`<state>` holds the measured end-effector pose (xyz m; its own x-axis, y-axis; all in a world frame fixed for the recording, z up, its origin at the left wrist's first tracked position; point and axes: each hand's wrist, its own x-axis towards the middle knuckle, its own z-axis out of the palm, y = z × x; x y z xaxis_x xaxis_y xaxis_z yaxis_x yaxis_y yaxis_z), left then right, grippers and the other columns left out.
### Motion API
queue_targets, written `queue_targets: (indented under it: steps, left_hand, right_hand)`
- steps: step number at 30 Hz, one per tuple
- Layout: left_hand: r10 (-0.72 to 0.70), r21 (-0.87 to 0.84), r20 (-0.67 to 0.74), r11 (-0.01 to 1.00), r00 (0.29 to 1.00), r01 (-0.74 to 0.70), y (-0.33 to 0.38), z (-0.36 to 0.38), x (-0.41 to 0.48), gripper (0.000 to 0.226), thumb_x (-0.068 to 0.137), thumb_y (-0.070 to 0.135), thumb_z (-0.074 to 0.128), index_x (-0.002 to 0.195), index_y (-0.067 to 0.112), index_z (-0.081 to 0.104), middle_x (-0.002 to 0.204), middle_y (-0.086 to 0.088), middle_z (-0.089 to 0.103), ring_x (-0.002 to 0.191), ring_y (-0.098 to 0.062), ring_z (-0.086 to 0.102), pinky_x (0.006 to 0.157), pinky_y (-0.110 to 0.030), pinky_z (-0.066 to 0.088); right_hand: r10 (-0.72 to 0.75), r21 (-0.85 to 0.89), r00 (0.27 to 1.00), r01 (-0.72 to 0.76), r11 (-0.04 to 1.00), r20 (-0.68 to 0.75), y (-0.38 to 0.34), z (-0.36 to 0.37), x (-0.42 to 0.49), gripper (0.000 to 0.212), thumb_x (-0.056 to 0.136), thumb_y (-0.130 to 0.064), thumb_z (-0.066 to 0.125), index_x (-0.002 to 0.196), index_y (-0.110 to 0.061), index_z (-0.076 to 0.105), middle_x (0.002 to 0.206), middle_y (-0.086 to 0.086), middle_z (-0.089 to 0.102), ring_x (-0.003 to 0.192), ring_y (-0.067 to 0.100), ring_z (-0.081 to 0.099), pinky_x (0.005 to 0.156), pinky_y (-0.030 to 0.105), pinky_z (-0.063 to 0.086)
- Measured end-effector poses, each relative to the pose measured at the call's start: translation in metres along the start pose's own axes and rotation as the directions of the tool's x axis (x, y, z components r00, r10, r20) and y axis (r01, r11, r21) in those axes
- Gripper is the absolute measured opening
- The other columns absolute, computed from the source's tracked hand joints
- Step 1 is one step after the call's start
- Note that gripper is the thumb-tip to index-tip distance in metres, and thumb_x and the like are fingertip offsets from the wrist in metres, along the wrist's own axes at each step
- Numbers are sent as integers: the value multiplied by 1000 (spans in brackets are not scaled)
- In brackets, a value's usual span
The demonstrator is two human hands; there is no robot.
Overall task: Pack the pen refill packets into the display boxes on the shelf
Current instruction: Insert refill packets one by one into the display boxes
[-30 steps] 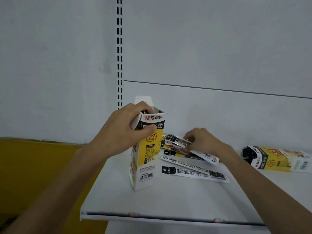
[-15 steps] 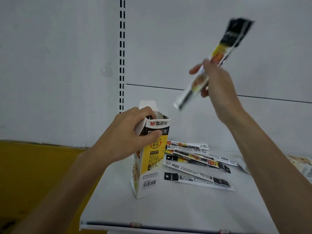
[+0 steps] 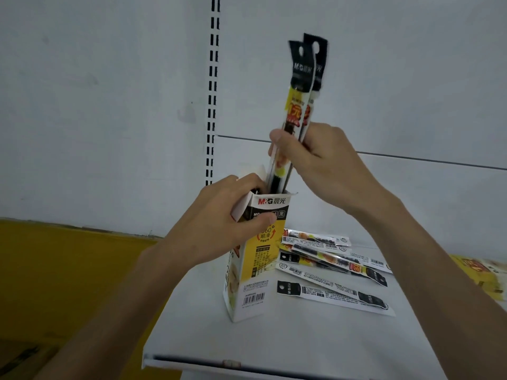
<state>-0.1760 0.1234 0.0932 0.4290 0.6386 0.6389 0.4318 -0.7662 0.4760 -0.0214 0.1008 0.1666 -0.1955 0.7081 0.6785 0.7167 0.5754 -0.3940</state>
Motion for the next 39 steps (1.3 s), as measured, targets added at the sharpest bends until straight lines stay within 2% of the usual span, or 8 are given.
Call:
queue_targets:
  steps: [6, 10, 15, 20, 25, 29, 33, 39]
  left_hand:
    - [46, 3, 4, 999, 999, -46, 2, 4, 1, 18, 70, 57, 53, 85, 49, 46, 89, 8, 62, 83, -4, 60, 67, -29, 53]
    - [46, -29, -2, 999, 999, -46, -2, 3, 1, 25, 70, 55, 55, 89, 39, 49, 89, 9, 63, 81, -4, 60, 62, -21, 51]
    - [13, -74, -16, 997, 1000, -15, -3, 3, 1, 17, 74, 42, 58, 88, 39, 49, 89, 9, 64, 83, -1, 60, 60, -15, 50]
    - [-2, -141, -1, 990, 1000, 2, 2, 1, -3, 34, 81, 27, 66, 98, 48, 45, 93, 14, 64, 85, 3, 62, 62, -14, 52]
    - [-95, -251, -96, 966, 991, 68, 7, 5, -6, 81, 73, 19, 72, 114, 61, 16, 80, 11, 66, 69, -5, 67, 57, -13, 52]
    - [-140, -286, -135, 953, 981, 96, 5, 8, -7, 85, 70, 18, 75, 114, 57, 14, 85, 6, 67, 70, -7, 68, 59, -14, 52]
    - [-162, -267, -152, 957, 975, 117, 5, 12, -4, 86, 70, 19, 75, 120, 52, 13, 82, 4, 67, 68, -6, 67, 57, -12, 50]
    - [-172, -227, -183, 965, 968, 129, 4, 14, -2, 85, 71, 23, 75, 122, 52, 14, 86, 0, 67, 70, -6, 66, 57, -13, 52]
  right_hand:
    - [111, -48, 985, -105, 993, 133, 8, 14, 2, 43, 96, -29, 45, 56, -15, 37, 49, -7, 35, 39, 0, 39, 46, 11, 33]
    - [99, 85, 995, -99, 992, -7, 15, 17, 1, 42, 96, -31, 45, 69, 0, 58, 54, -7, 47, 46, 3, 44, 48, 12, 34]
    - [123, 24, 948, -136, 990, 293, 22, 19, -1, 28, 94, -33, 48, 73, -20, 61, 69, -7, 61, 62, -2, 55, 63, 14, 41]
    - [118, 317, 991, -92, 944, -66, 23, 1, 7, 11, 79, -23, 71, 84, -20, 62, 72, 0, 62, 59, 9, 53, 57, 22, 41]
    - [159, 98, 961, -185, 978, 224, 26, 16, -3, 3, 79, -23, 70, 80, -24, 67, 67, -11, 64, 60, -2, 56, 60, 22, 40]
    - [147, 214, 988, -153, 965, 43, 22, 3, 3, 15, 72, -16, 76, 83, -19, 66, 76, 0, 69, 65, 8, 59, 61, 18, 44]
    - [88, -142, 990, -71, 987, 111, 12, 9, 5, 9, 76, -10, 71, 79, -18, 68, 62, -11, 58, 58, 2, 54, 49, 5, 38]
    - [62, -345, 947, 53, 937, 315, -3, 2, 6, 16, 86, -15, 56, 90, -14, 71, 85, 3, 70, 86, 18, 62, 72, 31, 51]
